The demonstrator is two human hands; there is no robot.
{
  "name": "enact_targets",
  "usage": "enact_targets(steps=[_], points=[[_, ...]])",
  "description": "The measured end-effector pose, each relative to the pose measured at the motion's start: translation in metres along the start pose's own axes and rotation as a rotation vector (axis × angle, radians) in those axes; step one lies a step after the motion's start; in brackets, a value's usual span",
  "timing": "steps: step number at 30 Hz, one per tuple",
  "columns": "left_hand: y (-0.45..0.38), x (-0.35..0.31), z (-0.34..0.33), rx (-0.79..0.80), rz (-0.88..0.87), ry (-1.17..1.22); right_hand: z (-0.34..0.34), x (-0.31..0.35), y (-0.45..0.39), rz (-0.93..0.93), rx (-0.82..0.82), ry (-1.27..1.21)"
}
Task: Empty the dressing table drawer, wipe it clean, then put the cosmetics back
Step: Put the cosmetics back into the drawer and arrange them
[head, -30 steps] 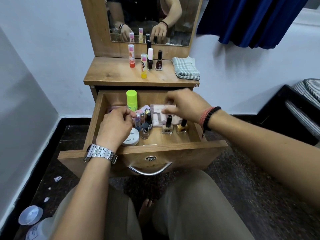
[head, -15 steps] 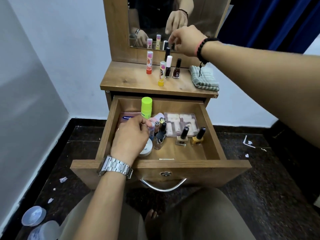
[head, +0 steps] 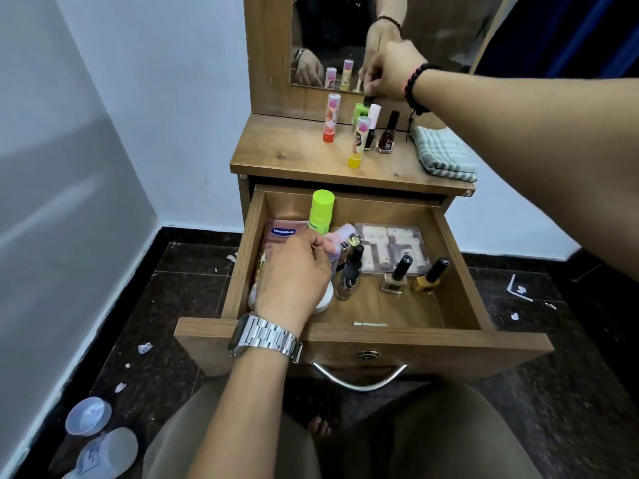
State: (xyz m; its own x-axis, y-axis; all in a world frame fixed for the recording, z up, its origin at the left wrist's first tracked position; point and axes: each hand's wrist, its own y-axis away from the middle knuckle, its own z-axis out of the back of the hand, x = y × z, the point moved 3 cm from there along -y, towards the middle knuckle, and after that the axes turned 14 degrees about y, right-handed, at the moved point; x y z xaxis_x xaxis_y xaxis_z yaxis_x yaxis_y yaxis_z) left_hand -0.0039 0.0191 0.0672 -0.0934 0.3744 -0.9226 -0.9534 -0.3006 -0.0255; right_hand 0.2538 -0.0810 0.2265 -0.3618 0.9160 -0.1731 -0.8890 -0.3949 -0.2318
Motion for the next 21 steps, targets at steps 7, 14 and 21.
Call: enact_targets(steps=[7,14,21], points=[[0.001,-0.001,0.001,0.007,0.012,0.024,0.076,-0.019,0.081,-0.070,-0.234,-0.180],[0.004,-0.004,0.002,0.022,-0.008,-0.010,0.100,-0.022,0.210,0.085,-0.074,-0.320],[0.007,-0.008,0.002,-0.010,-0.016,-0.039,-0.012,0.012,0.268,0.150,0.198,-0.200]])
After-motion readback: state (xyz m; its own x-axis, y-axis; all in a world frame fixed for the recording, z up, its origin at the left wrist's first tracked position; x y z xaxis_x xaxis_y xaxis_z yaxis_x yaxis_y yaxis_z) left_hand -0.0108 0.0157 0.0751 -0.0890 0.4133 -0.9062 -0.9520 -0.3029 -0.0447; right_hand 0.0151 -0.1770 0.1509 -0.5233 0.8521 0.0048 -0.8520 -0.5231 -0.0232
